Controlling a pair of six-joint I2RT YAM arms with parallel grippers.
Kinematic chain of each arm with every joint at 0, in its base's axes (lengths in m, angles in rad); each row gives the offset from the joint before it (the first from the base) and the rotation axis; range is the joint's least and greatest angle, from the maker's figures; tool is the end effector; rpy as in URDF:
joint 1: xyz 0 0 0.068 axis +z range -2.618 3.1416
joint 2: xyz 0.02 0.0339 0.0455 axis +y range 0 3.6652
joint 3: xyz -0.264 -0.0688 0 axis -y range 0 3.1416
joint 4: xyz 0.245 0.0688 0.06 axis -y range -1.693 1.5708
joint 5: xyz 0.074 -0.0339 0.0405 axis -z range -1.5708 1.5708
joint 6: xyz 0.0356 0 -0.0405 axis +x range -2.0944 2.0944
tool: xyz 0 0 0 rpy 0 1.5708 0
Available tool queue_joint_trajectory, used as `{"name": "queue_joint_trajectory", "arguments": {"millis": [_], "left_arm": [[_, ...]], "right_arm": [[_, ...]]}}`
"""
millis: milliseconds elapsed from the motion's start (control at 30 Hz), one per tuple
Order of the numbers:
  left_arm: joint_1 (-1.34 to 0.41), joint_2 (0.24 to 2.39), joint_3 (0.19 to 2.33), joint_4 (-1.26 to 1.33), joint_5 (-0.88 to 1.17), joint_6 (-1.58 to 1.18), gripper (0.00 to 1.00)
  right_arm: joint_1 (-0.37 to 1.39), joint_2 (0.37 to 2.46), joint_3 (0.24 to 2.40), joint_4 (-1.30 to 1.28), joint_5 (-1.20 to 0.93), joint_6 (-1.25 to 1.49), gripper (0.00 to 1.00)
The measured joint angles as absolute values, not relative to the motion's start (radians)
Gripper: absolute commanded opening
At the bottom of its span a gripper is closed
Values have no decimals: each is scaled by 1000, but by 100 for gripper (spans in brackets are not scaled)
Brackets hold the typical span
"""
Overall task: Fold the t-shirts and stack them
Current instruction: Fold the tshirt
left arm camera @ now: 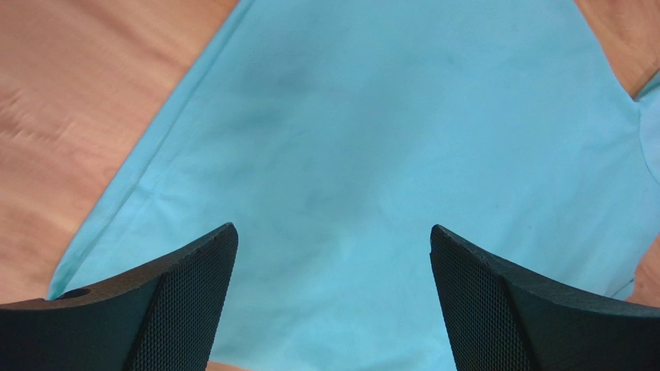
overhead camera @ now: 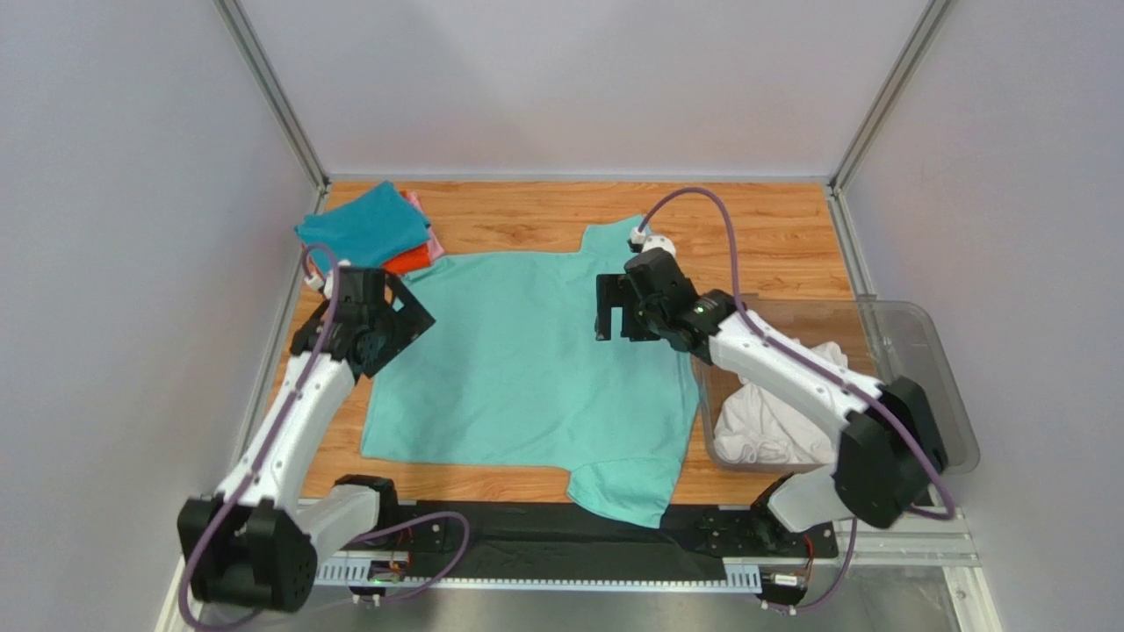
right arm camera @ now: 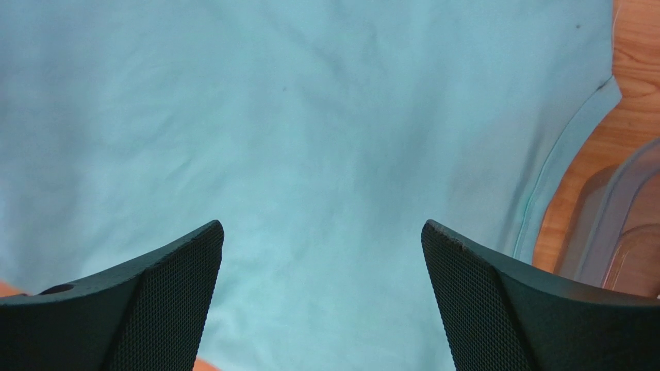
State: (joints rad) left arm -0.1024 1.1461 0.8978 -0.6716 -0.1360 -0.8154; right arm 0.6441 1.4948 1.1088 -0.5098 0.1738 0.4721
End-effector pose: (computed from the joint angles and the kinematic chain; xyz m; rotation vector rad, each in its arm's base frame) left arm 0.2289 -0.0187 0.2651 -0.9231 2.3147 -0.2203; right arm 0.2577 0.1858 0.2549 -0.1367 2.4642 0.2761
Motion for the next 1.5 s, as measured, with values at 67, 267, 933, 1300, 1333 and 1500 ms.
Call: {"name": "queue_joint_trajectory", "arguments": {"millis": [67,267,933,1300,1333,1500], "left_arm": [[-103,992,804,-719,-176,-863,100],[-102,730,518,-940,-266,-1047,100],[-102,793,416,-1026,-308,-1287,54],[-102,848,431,-1032,-352,-1322,46],[-102,867,439,-1033,-354,-1325,45],[-102,995,493,-1032,-376,-1336,20]], "right_arm": [[677,1378,1047,-499,170,486,100],[707,1200,874,-496,157,536,100],[710,1094,785,-506,156,549,100],[710,1055,782,-536,186,548,100],[710,1048,782,-536,189,548,100],[710,1025,782,-538,203,546,100]]}}
